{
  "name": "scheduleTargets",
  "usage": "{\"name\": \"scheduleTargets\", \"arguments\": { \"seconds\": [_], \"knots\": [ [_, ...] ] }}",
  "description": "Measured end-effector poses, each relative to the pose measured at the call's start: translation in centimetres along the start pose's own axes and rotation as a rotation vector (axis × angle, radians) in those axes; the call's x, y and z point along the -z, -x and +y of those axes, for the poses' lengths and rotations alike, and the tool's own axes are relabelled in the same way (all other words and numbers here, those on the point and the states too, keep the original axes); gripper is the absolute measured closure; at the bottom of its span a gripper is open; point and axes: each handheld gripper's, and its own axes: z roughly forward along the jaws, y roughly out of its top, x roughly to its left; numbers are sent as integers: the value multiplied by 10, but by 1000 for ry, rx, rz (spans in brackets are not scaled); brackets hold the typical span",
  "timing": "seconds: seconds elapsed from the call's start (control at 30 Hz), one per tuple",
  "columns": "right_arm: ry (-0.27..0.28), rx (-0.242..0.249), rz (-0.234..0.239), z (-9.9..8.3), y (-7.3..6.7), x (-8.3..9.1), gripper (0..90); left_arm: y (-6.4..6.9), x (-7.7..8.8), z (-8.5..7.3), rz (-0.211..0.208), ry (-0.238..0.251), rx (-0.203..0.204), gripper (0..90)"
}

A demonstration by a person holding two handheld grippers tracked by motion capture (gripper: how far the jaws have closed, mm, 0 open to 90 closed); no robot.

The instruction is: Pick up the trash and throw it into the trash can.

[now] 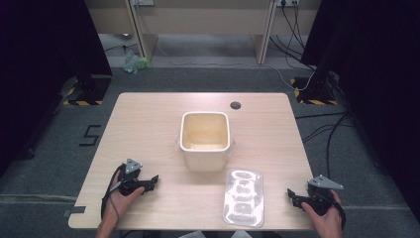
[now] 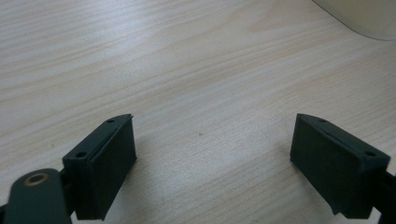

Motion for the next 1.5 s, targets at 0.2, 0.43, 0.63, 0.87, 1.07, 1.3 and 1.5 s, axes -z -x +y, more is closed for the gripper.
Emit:
{"name": "scheduleTargets", "arguments": {
  "seconds": [0.2, 0.43, 0.63, 0.87, 1.07, 1.3, 1.5],
  "knots": [
    [5, 12, 22, 1, -1, 0, 158, 3, 2, -1, 3, 5, 2, 142],
    [36, 16, 70, 4, -8, 0, 163, 16, 3, -1, -37, 27, -11, 156],
    [67, 41, 84, 12, -14, 7, 163, 38, 8, 6, -105, 54, -47, 154],
    [96, 68, 116, 24, -26, 14, 164, 73, 11, 12, -215, 72, -89, 154],
    [129, 99, 159, 38, -40, 21, 165, 103, 14, 14, -300, 78, -140, 154],
    [166, 131, 195, 53, -55, 28, 166, 131, 19, 14, -407, 82, -161, 154],
    [176, 159, 243, 61, -67, 28, 167, 159, 21, 10, -468, 71, -226, 153]
  ]
}}
